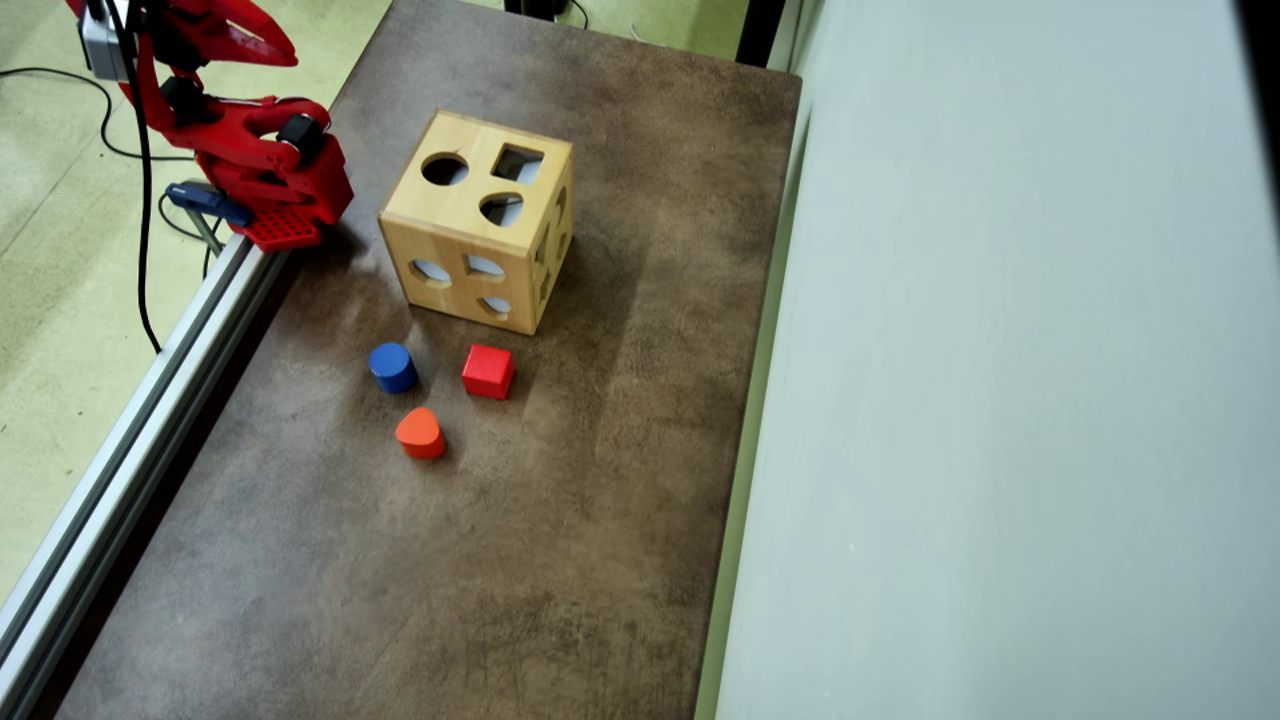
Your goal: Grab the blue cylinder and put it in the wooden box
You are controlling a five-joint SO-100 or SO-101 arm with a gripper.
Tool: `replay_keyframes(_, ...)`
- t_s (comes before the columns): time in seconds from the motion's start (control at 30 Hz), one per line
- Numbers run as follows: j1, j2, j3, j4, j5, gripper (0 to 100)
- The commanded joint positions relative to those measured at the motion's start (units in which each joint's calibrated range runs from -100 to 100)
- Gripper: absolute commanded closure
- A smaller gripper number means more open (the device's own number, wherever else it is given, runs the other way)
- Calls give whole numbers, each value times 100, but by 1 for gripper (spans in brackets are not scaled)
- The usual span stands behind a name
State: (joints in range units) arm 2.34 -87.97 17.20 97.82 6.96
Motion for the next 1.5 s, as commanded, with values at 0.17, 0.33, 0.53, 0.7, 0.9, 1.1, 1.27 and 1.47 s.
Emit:
replay_keyframes(0.17, 41, 1599, -826, 33, 34, 97)
replay_keyframes(0.33, 56, 2746, -1586, 33, 39, 97)
replay_keyframes(0.53, 1074, 3374, -1604, 33, 39, 97)
replay_keyframes(0.7, 2255, 3799, -1604, 33, 39, 97)
replay_keyframes(0.9, 3199, 4138, -1586, 33, 44, 97)
replay_keyframes(1.1, 3258, 4555, -1398, 33, 54, 97)
replay_keyframes(1.27, 3229, 5370, -343, -88, 78, 97)
replay_keyframes(1.47, 3295, 5905, 883, -152, 957, 97)
